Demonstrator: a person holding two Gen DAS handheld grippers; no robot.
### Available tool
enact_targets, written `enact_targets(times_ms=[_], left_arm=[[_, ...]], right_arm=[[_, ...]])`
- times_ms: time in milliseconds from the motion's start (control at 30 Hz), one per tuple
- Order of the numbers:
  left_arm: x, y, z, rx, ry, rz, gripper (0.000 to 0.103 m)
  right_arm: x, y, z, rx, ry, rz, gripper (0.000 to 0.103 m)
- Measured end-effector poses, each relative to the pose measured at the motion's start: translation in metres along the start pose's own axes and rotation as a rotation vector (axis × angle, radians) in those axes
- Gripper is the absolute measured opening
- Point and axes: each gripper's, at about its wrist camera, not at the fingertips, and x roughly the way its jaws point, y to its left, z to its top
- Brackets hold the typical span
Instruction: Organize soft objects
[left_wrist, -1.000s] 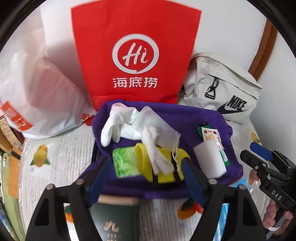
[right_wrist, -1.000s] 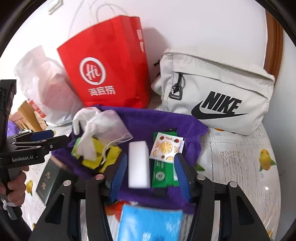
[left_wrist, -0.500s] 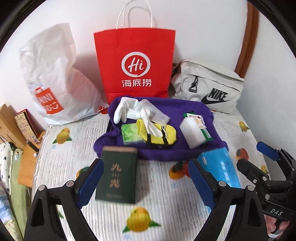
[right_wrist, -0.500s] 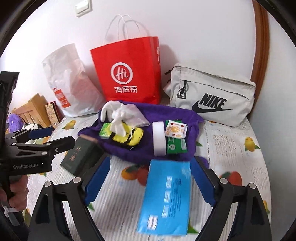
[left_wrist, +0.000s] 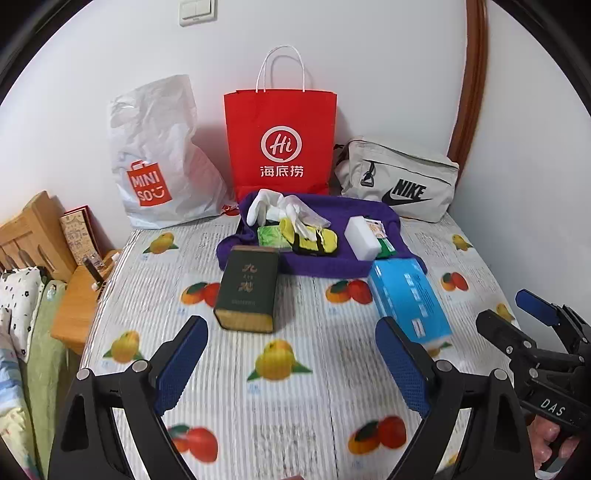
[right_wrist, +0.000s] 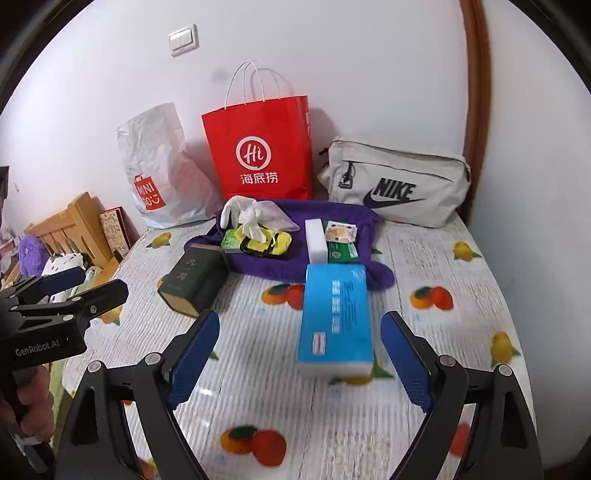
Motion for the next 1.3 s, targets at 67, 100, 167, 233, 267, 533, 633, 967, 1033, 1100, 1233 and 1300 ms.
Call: enact_targets(times_ms=[67, 100, 167, 233, 267, 533, 633, 967, 1033, 1100, 1233, 1300], left_arm=[[-0.011, -0.002, -0.009, 0.010, -0.008, 0.004, 0.092], [-0.015, -0.004, -0.012, 0.015, -0.010, 0.010, 0.092], [-0.027, -0.004, -0.021, 0.019, -0.020, 0.017, 0.092], [-0.039, -0.004, -0.028, 0.015, -0.032, 0.010, 0.092], [-0.045, -0.005, -0.032, 0.013, -0.039, 0.005, 0.092], [-0.077, -0.013, -0.049, 0.018, -0.057, -0.013, 0.092], [-0.081, -0.018, -0.052, 0.026, -0.056, -0.002, 0.092], [-0.086, -0.024, -0.056, 0.039, -0.057, 0.002, 0.092], [-0.087, -0.025, -0.056, 0.042, -0.055, 0.003, 0.092], [-0.087, -0.024, -0.056, 0.041, -0.057, 0.004, 0.092], [-0.088, -0.024, -0.057, 0.039, -0.057, 0.004, 0.092], [-0.088, -0.024, -0.057, 0.041, -0.056, 0.001, 0.092]], right_arm=[[-0.010, 0.002, -0.008, 0.001, -0.002, 0.002, 0.088], [-0.019, 0.002, -0.013, 0.004, -0.007, 0.004, 0.088], [-0.033, 0.003, -0.019, 0.013, -0.024, 0.008, 0.088], [-0.044, 0.005, -0.024, 0.005, -0.034, 0.012, 0.088], [-0.050, 0.007, -0.027, 0.001, -0.044, 0.007, 0.088], [-0.092, 0.009, -0.045, 0.007, -0.087, -0.006, 0.089], [-0.100, 0.008, -0.049, 0.002, -0.093, -0.012, 0.089], [-0.095, 0.000, -0.052, 0.020, -0.074, -0.027, 0.089], [-0.093, 0.000, -0.053, 0.025, -0.066, -0.027, 0.089], [-0.092, 0.001, -0.054, 0.020, -0.064, -0.026, 0.089], [-0.092, 0.004, -0.055, 0.015, -0.062, -0.030, 0.089], [-0.092, 0.004, -0.054, 0.014, -0.062, -0.031, 0.089]])
